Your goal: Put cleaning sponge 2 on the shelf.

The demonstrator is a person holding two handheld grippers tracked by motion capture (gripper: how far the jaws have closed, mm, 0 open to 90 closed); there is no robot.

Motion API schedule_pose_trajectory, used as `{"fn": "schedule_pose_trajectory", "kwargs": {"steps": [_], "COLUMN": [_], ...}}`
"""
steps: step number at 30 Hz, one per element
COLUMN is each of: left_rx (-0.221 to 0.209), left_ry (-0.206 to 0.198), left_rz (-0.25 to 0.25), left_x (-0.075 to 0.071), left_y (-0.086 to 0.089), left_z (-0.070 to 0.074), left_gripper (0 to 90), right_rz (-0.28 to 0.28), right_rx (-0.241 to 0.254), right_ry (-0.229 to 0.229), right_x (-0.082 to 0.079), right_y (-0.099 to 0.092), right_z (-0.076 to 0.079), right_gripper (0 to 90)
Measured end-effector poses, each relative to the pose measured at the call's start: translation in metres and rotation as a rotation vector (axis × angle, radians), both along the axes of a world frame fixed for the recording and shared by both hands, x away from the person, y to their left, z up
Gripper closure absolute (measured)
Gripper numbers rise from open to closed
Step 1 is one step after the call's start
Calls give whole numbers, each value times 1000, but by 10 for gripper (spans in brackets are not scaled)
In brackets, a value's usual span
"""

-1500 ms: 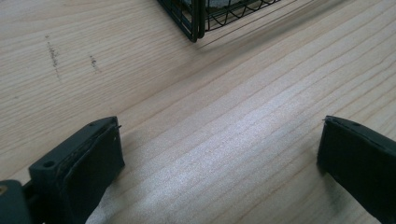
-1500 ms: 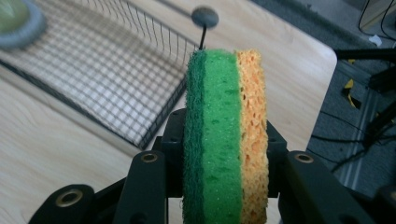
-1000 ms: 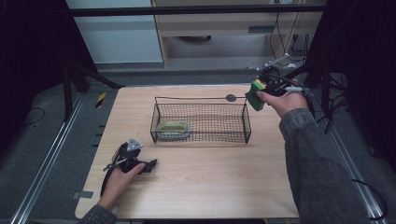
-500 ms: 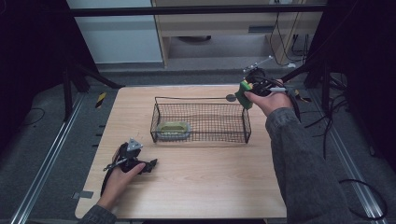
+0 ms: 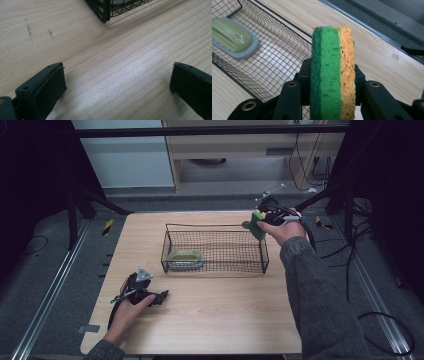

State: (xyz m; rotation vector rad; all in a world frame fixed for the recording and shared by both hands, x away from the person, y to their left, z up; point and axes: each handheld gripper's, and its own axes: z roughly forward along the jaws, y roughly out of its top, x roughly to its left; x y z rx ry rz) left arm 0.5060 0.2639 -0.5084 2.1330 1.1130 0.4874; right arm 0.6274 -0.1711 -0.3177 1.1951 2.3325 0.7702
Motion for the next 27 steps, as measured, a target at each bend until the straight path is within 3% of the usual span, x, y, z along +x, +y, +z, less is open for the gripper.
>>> {"fn": "schedule_pose_trajectory", "kwargs": {"steps": [17, 27], "left_rx": [-2, -2], "left_ry": [-3, -3], "left_rz": [0, 0], "left_x": [0, 0], "left_y": [0, 0], "left_z": [0, 0], "left_gripper": [0, 0], "right_rz": [13, 7], "right_rx": [-2, -19], "right_ry": [56, 80], "right_x": [12, 17], "right_y": [-2, -4], "right_z": [-41, -55], "right_gripper": [643, 643]}}
